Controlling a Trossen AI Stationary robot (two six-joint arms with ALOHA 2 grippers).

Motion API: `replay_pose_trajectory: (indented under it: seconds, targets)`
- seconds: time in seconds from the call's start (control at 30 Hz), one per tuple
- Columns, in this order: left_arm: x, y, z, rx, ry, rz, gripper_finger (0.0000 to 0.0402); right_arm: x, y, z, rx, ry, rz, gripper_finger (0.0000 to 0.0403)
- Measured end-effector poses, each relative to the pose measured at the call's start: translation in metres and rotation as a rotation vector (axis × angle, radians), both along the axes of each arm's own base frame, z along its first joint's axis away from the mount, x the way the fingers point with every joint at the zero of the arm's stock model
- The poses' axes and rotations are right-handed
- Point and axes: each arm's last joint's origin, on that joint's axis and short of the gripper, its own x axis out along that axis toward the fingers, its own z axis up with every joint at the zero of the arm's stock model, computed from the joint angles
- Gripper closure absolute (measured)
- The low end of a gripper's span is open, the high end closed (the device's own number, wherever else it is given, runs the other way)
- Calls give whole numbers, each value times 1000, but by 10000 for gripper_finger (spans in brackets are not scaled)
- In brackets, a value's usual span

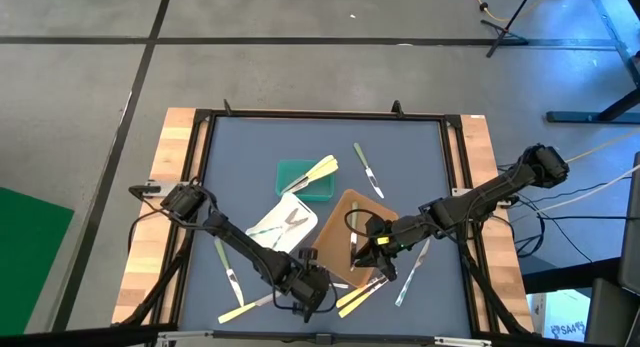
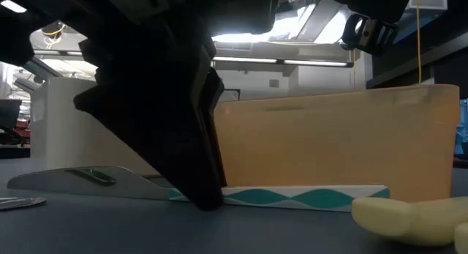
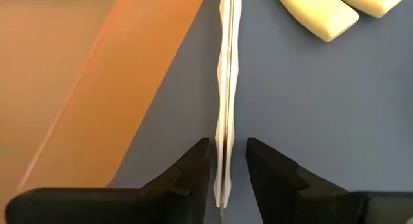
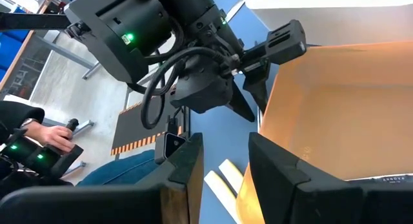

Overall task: Sort silverware by color (type)
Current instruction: Put the blue patterned knife into the white bin

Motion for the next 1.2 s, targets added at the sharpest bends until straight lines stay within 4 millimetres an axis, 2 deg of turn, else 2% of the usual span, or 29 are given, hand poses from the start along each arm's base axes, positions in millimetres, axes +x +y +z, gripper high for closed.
replay_pose_trajectory:
  seconds: [0.37,0.7,0.87,1.2]
  targets:
    - [0,-1,-1,8,-1,1,377,-1,0,-1,-6,11,-1,292]
    - [0,-1,4,-3,9,-11,385,-1,0,-1,-7,15,-1,292]
    - [7,-6,20,-46,4,-27,386,-1,0,-1,-7,15,-1,292]
    - [20,-14,76,-46,8,-130,384,0,-1,-1,-11,8,-13,292]
